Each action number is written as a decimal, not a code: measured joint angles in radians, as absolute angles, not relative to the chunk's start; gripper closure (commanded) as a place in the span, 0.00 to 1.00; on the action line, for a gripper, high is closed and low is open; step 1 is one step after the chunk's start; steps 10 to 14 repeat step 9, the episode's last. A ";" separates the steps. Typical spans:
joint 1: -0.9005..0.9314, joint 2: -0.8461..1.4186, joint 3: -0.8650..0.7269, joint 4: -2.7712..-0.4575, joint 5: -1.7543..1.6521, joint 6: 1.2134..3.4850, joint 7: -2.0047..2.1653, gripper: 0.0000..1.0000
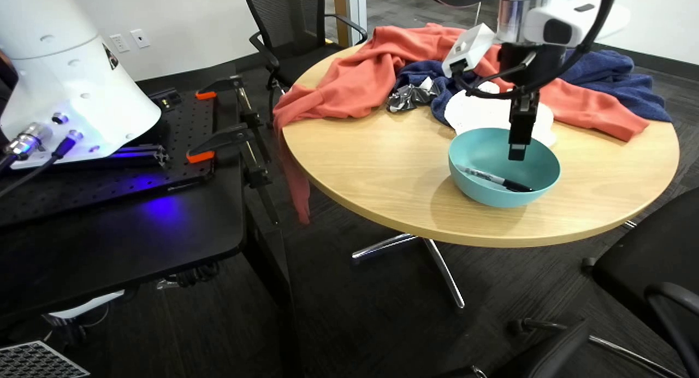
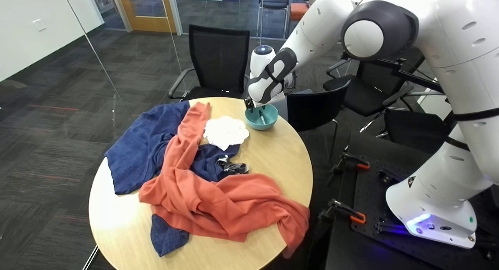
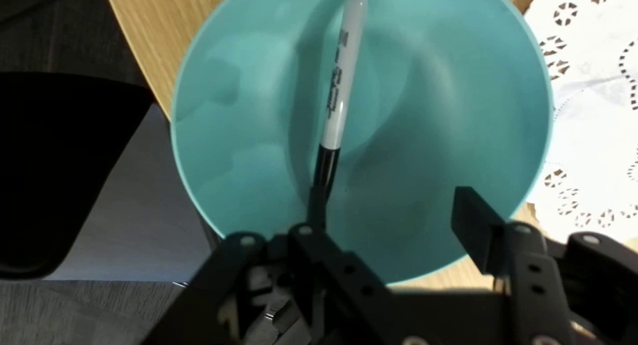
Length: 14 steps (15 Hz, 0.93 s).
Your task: Put the marker in the bowl
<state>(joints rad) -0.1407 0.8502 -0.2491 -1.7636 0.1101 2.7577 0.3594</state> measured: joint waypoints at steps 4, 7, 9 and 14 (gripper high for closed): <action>-0.141 0.850 -0.251 -1.761 0.121 2.758 0.361 0.00; -0.141 0.850 -0.253 -1.761 0.132 2.758 0.361 0.00; -0.141 0.850 -0.253 -1.761 0.137 2.758 0.361 0.00; -0.141 0.850 -0.253 -1.761 0.137 2.758 0.361 0.00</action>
